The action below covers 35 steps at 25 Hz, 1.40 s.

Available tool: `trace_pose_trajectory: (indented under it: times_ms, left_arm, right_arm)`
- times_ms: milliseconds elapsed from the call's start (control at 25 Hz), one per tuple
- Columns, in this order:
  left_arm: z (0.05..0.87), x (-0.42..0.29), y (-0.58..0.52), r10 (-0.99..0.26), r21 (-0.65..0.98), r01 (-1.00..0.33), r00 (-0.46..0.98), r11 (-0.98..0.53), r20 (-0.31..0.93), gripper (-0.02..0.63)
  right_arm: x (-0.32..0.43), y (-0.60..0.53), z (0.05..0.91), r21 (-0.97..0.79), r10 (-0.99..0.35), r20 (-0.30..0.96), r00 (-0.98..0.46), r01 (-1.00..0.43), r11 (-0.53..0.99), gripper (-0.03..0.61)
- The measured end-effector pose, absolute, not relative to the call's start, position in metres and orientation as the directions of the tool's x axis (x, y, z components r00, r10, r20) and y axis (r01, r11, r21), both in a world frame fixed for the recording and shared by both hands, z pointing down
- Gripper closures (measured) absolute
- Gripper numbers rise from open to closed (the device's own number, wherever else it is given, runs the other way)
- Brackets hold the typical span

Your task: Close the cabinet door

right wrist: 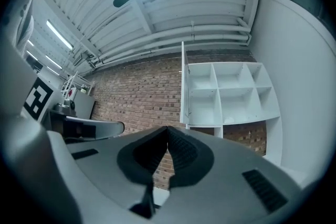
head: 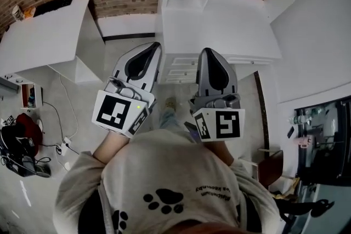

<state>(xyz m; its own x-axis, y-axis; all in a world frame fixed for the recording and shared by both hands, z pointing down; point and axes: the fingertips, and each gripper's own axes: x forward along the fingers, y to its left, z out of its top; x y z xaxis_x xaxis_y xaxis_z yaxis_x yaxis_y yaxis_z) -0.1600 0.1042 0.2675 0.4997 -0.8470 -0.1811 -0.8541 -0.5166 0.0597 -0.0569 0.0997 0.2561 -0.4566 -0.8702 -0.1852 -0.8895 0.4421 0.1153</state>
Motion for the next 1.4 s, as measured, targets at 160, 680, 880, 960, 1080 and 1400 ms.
trace_pose_trajectory:
  times_ms: [160,680,880,960,1080,1400]
  left_arm:
    - [0.26,-0.153,0.06,-0.855,0.053,-0.865,0.481,-0.499,-0.191,0.606]
    - [0.251,-0.137,-0.049,-0.903,0.046,-0.919,0.376,-0.392,-0.207,0.605]
    - [0.255,-0.134,-0.077,-0.916,0.057,-0.932,0.338,-0.357,-0.215,0.606]
    - [0.257,-0.134,-0.084,-0.92,0.061,-0.935,0.329,-0.348,-0.215,0.605]
    - [0.26,-0.136,-0.09,-0.922,0.064,-0.937,0.322,-0.342,-0.213,0.605]
    - [0.252,-0.152,-0.108,-0.914,0.069,-0.929,0.342,-0.364,-0.216,0.606]
  right_arm:
    - [-0.052,0.05,0.248,0.119,-0.853,-0.191,-0.486,-0.874,0.471,0.568]
    - [-0.043,-0.071,0.243,0.127,-0.77,-0.2,-0.606,-0.795,0.593,0.568]
    - [-0.045,-0.102,0.245,0.144,-0.733,-0.197,-0.651,-0.759,0.635,0.568]
    - [-0.047,-0.111,0.247,0.144,-0.723,-0.194,-0.663,-0.748,0.648,0.569]
    - [-0.053,-0.119,0.25,0.145,-0.713,-0.191,-0.675,-0.738,0.659,0.568]
    - [-0.073,-0.132,0.248,0.145,-0.712,-0.175,-0.68,-0.733,0.665,0.568]
